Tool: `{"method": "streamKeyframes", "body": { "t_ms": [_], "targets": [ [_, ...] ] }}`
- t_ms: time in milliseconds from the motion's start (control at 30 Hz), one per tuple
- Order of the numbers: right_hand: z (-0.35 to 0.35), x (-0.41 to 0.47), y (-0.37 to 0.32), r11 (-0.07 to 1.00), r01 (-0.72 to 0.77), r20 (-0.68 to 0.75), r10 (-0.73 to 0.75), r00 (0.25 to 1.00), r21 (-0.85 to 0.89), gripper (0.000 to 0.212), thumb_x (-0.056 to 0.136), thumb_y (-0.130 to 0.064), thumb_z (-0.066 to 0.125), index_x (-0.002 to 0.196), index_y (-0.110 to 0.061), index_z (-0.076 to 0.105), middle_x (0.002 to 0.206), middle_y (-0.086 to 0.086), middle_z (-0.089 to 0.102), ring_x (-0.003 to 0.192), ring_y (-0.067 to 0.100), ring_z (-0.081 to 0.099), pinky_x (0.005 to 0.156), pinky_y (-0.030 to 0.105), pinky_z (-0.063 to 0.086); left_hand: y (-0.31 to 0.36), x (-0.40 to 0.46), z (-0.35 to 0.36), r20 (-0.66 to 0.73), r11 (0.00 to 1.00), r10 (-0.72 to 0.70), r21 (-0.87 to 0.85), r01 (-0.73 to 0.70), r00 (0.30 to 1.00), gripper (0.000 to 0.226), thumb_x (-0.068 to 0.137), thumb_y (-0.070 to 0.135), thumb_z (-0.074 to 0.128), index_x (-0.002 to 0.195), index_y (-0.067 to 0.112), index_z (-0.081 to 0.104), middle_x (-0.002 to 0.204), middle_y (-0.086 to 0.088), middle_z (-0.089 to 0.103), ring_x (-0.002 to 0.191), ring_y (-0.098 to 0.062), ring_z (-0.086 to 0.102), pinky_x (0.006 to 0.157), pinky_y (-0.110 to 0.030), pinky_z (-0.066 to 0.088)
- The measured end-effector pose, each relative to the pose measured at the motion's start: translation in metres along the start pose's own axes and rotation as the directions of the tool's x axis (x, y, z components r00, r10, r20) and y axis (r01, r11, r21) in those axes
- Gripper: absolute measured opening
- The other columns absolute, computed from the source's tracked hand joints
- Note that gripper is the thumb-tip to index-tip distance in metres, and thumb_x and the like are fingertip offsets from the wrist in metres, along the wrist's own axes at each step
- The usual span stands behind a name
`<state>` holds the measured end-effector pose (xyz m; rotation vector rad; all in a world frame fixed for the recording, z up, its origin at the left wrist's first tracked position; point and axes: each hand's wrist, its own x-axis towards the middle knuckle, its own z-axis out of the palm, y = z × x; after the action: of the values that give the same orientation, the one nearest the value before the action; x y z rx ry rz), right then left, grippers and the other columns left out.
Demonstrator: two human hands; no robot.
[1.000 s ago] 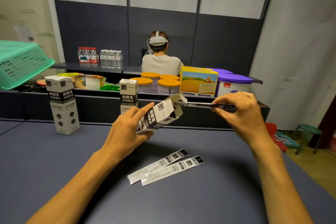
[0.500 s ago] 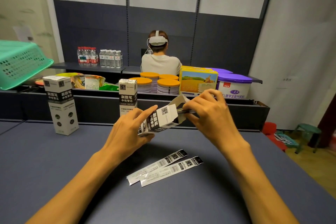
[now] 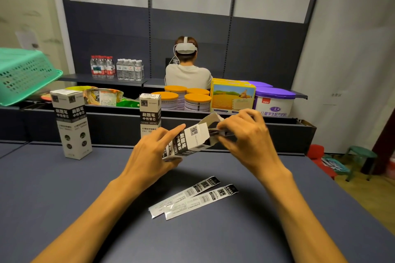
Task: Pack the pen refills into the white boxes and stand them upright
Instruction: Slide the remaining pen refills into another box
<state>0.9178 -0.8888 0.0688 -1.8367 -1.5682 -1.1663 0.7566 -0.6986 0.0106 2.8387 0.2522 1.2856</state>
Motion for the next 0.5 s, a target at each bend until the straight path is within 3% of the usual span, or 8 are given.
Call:
{"method": "streamKeyframes", "body": {
  "t_ms": [133,267,400,500],
  "targets": [
    [0.003,0.0,-0.005,1.0,0.01,-0.012,-0.01,1.0,0.004,0.031,0.077,-0.037,0.076,0.1,-0.017,0.067,0.096,0.001,0.071,0.091,0.022,0.062,0.092,0.037,0.039,-0.001,0.0,0.0,0.003,1.0,-0.009,0.001,0.009,1.0,0.095,0.065,0.031,0.086,0.145,0.026,0.036,0.111,-0.002,0.058,0.091,-0.017,0.057,0.072,-0.032,0.053],
    [-0.008,-0.003,0.007,0.995,-0.073,-0.06,0.077,0.995,0.063,0.042,0.083,-0.049,0.063,0.111,-0.018,0.065,0.104,0.0,0.069,0.1,0.017,0.06,0.096,0.035,0.038,-0.002,-0.001,-0.001,0.005,1.0,-0.025,-0.002,0.025,1.0,0.095,0.066,0.031,0.086,0.146,0.028,0.034,0.112,-0.002,0.058,0.091,-0.018,0.057,0.072,-0.034,0.054],
    [-0.011,-0.012,0.013,0.962,-0.184,-0.021,0.192,0.981,0.2,0.026,0.084,-0.033,0.061,0.106,-0.02,0.063,0.097,-0.005,0.067,0.092,0.007,0.053,0.089,0.032,0.045,-0.001,0.0,-0.001,0.003,1.0,-0.021,0.001,0.021,1.0,0.095,0.066,0.031,0.086,0.145,0.026,0.035,0.11,-0.003,0.059,0.09,-0.018,0.057,0.071,-0.032,0.053],
    [-0.003,-0.014,0.008,0.952,-0.179,0.042,0.174,0.984,0.247,0.025,0.083,-0.016,0.069,0.106,-0.02,0.062,0.094,-0.004,0.067,0.088,0.009,0.055,0.081,0.033,0.052,0.0,0.0,-0.001,0.004,1.0,-0.016,0.005,0.016,1.0,0.095,0.066,0.031,0.086,0.146,0.026,0.035,0.11,-0.002,0.058,0.09,-0.017,0.057,0.071,-0.031,0.052]
  ]
}}
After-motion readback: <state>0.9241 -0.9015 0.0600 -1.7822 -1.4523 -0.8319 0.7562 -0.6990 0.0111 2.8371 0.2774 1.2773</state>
